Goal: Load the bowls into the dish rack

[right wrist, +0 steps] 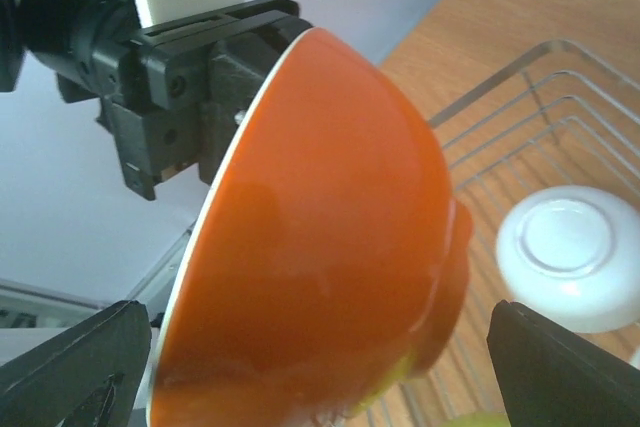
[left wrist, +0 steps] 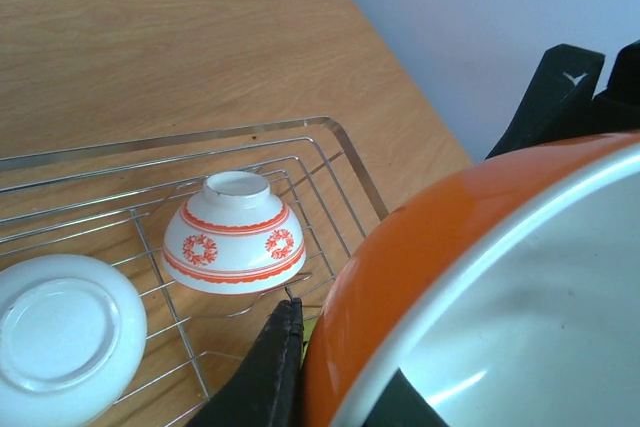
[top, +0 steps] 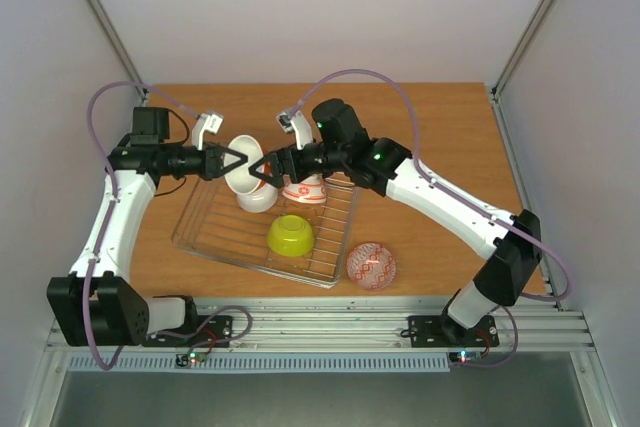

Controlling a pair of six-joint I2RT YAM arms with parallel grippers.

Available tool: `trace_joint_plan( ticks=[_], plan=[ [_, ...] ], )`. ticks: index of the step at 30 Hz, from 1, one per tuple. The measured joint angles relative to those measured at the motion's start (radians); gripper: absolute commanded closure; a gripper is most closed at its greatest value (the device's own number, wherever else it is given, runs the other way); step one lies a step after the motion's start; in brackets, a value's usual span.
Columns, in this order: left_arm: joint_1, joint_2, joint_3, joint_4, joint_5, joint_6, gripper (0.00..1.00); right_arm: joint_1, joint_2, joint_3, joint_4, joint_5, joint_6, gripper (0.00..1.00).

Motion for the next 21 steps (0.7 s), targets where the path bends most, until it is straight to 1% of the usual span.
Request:
trace_joint_plan(
  ticks=[5,7,8,9,11,12,13,15,16,17,18,20,21],
  plan=[
    [0.0,0.0,0.0,0.008,0.037,0.0,1.0,0.0,0.013,0.0,0.039,-0.072,0.031,0.15],
    [0.0,0.0,0.0,0.007,0.048,0.0,0.99,0.0,0.017,0.0,0.045,-0.093,0.048,0.21],
    [0.0,-0.001,0.0,0.008,0.052,0.0,0.99,-0.003,0.02,0.0,0.051,-0.105,0.056,0.26],
    [0.0,-0.002,0.0,0.009,0.055,0.0,0.99,-0.005,0.022,0.0,0.056,-0.114,0.063,0.32],
    [0.004,-0.005,0.0,0.016,0.051,0.005,1.0,-0.009,0.027,-0.001,0.058,-0.125,0.098,0.5],
    [0.005,-0.007,0.0,0.027,0.04,0.013,1.0,-0.01,0.03,-0.002,0.059,-0.127,0.117,0.6],
    [0.006,-0.009,0.0,0.032,0.032,0.013,0.99,-0.011,0.033,-0.002,0.062,-0.131,0.117,0.74],
    [0.006,-0.011,-0.002,0.031,0.028,0.014,0.99,-0.011,0.035,-0.002,0.065,-0.136,0.12,0.96],
    [0.006,-0.012,-0.002,0.031,0.027,0.014,0.99,-0.011,0.035,-0.002,0.065,-0.137,0.12,0.98],
    [0.006,-0.014,-0.002,0.032,0.023,0.014,0.99,-0.011,0.035,-0.002,0.064,-0.136,0.119,0.99],
    [0.006,-0.017,-0.002,0.032,0.017,0.014,0.93,-0.011,0.035,-0.002,0.062,-0.136,0.117,0.99],
    [0.006,-0.026,-0.004,0.034,0.003,0.016,0.65,-0.011,0.035,0.003,0.048,-0.134,0.101,0.99],
    [0.005,-0.031,-0.006,0.039,-0.006,0.018,0.56,-0.011,0.038,0.014,0.025,-0.131,0.085,0.99]
  ],
)
